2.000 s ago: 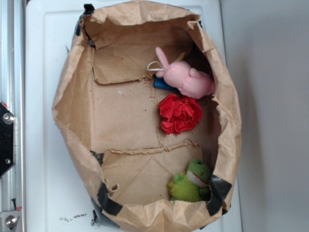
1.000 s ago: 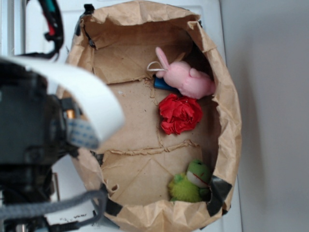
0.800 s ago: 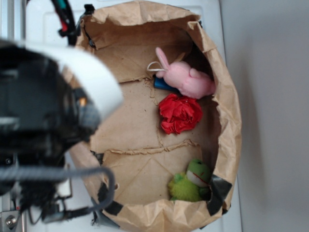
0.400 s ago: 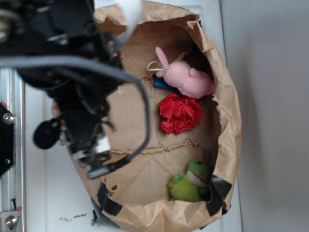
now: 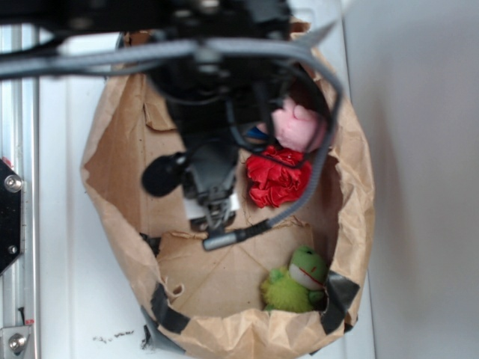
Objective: Grab the pink bunny.
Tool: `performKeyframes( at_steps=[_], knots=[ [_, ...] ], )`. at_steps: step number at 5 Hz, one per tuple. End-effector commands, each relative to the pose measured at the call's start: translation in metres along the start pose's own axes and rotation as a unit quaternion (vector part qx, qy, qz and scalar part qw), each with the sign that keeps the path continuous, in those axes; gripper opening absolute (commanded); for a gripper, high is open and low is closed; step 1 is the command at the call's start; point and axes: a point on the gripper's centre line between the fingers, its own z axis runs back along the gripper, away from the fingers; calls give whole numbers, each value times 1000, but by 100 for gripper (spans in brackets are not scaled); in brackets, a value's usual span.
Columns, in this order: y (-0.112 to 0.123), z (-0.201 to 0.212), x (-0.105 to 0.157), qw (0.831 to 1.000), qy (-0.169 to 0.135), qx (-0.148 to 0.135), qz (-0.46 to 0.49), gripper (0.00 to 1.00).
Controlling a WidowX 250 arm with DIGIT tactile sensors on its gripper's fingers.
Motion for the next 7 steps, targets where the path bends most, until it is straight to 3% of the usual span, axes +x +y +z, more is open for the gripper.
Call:
performKeyframes(
  at_steps=[1, 4, 5, 7],
  knots=[
    [12, 1, 19, 999, 3, 4, -47, 100],
    [12, 1, 19, 999, 3, 4, -47, 100],
    [16, -19, 22, 990, -20, -2, -136, 100],
    [14, -55, 16, 979, -32, 41, -197, 100]
  ],
)
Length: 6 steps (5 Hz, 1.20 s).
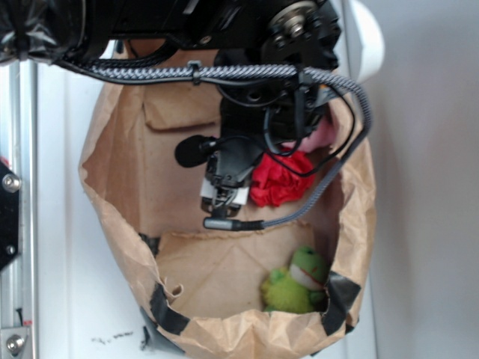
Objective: Grab the pink bunny.
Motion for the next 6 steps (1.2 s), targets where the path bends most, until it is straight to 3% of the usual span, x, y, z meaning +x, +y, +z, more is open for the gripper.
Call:
performKeyframes(
  at_steps=[1, 2, 4, 6],
  knots=[
    [22, -25, 9, 999, 7, 49, -18, 100],
    [32, -25, 14, 998, 35, 53, -17, 100],
    [55, -7, 31, 993, 5, 112, -20, 100],
    [73, 1, 44, 989, 0, 148, 5, 100]
  ],
)
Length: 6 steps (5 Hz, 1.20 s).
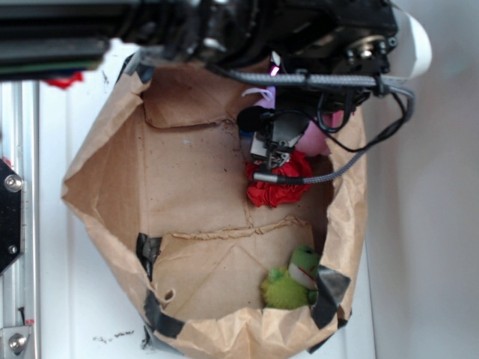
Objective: Grab the pink bunny.
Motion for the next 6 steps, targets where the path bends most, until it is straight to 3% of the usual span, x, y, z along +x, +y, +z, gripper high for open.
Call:
performKeyframes(
  at_steps=[1, 4, 6],
  knots=[
    [26, 31, 17, 998, -49, 37, 18, 100],
    [-12, 3, 17, 998, -47, -36, -32, 100],
    [-22, -17, 29, 998, -46, -23, -43, 100]
  ],
)
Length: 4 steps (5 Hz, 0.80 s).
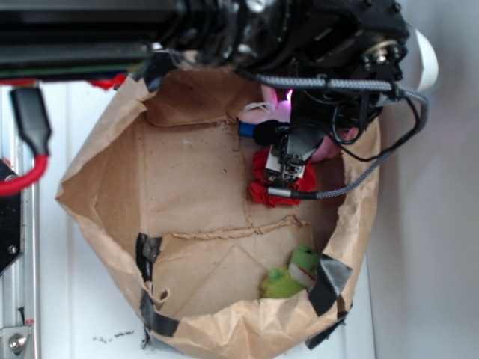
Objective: Grab the pink bunny.
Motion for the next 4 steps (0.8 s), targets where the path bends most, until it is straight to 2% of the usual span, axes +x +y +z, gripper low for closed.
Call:
performKeyframes(
  at_steps=[1, 2, 3, 4],
  knots=[
    [-2, -6, 8, 999, -8, 44, -12, 100],
    [-2, -11, 7, 999, -7, 51, -13, 27],
    [-4, -8, 1, 999, -14, 51, -7, 0],
    [-1, -7, 2, 999, -16, 50, -5, 0]
  ],
)
